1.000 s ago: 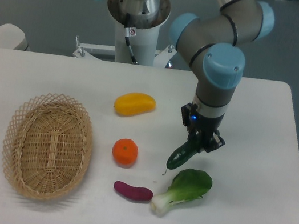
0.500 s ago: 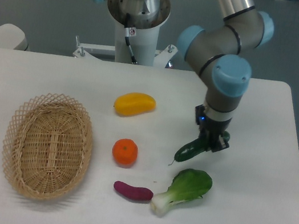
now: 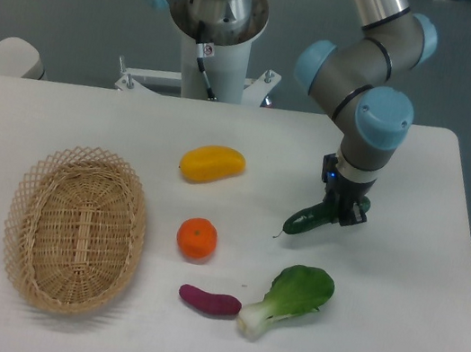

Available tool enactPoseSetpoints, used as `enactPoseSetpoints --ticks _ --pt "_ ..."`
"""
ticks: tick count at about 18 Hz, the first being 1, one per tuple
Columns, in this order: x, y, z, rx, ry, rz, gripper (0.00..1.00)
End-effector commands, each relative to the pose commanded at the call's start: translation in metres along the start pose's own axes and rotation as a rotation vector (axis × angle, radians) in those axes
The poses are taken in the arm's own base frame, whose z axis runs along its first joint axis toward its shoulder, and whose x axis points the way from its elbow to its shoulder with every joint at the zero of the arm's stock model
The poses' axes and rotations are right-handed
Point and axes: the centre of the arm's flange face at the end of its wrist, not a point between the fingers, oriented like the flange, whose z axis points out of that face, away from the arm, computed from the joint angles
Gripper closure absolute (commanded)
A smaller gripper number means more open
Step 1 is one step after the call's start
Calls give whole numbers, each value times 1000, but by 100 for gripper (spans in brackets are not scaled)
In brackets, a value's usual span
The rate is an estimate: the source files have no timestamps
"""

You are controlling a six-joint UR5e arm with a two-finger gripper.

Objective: Place the cucumber on the table
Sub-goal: 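Set the cucumber on the table and open the gripper, then raise the open gripper up and away from the cucumber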

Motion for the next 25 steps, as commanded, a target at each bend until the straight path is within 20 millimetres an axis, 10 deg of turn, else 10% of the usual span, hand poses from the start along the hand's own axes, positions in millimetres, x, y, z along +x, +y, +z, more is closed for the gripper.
enactPoseSetpoints --ticks 6,7,9,10,16,25 --pt "11 -9 9 24 29 -130 82" --pt "11 -9 9 25 27 -130 72" --pt "9 -8 7 25 18 -125 12" --pt "6 -7 4 21 8 -129 0" --pt "-18 -20 -41 21 -93 -105 0" --pt "-40 -69 -162 23 -321 -74 0"
